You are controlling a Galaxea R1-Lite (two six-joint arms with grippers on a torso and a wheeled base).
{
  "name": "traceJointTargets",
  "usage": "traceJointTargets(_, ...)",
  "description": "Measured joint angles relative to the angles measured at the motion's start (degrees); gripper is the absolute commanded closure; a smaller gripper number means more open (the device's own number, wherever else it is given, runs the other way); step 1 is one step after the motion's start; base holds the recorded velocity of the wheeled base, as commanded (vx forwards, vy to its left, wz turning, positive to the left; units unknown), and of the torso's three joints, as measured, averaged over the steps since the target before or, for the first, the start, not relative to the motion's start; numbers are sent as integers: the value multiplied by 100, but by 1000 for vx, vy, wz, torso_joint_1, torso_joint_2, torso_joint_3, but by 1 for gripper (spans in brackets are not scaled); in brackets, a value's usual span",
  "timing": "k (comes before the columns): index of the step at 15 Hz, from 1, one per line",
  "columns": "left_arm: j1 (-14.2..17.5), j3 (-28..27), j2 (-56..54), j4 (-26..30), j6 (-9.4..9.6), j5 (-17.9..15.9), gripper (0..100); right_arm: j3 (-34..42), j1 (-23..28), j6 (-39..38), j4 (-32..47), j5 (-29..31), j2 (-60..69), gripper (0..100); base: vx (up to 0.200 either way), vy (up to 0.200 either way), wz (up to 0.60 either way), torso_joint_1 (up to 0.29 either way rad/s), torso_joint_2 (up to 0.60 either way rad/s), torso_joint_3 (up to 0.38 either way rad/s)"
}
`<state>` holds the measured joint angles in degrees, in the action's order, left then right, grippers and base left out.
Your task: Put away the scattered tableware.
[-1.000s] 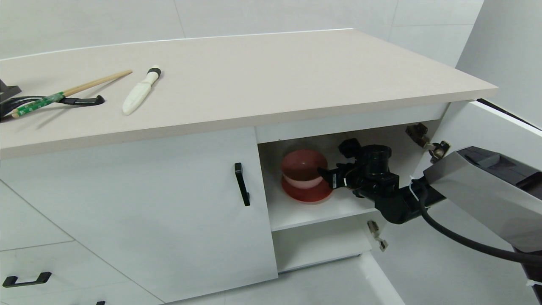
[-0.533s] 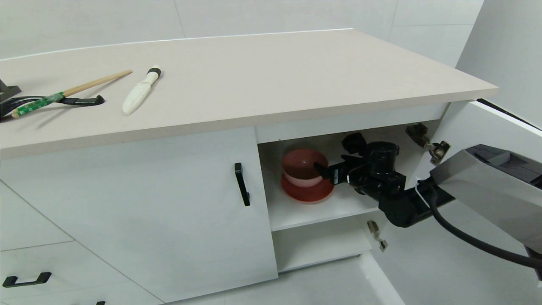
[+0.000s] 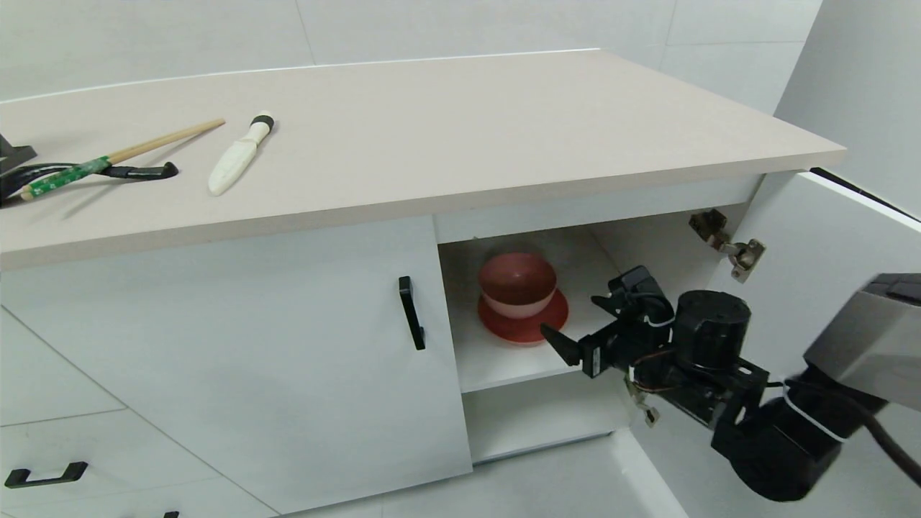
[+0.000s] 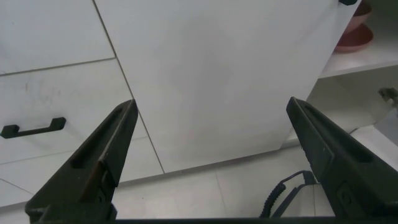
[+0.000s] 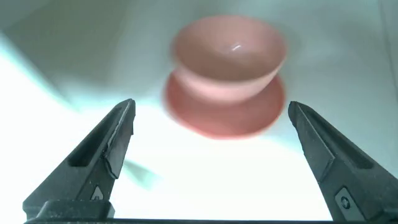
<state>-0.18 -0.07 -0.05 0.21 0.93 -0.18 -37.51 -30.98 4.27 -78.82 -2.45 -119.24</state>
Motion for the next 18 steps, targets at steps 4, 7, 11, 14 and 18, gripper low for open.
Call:
traceJointTargets(4,0,5,2,-5,-90,0,0,1303,-358,41,-216,10,1185,0,0,0,0,0,0,0)
traceJointTargets(7,0,7,2,-7,-66,0,0,2070,-406,62,-222,10,1935,0,0,0,0,0,0,0)
traceJointTargets(11,0,7,2,-7,-33,2,0,2773,-177,62,-222,10,2712,0,-50,0,0,-1,1,2)
traceJointTargets(14,0,5,2,-5,9,0,0,3418,311,52,-191,2,3224,0,-200,0,0,4,2,-1)
traceJointTargets(18,0,5,2,-2,30,2,0,3721,1086,40,588,152,4061,0,-200,0,0,1,4,4)
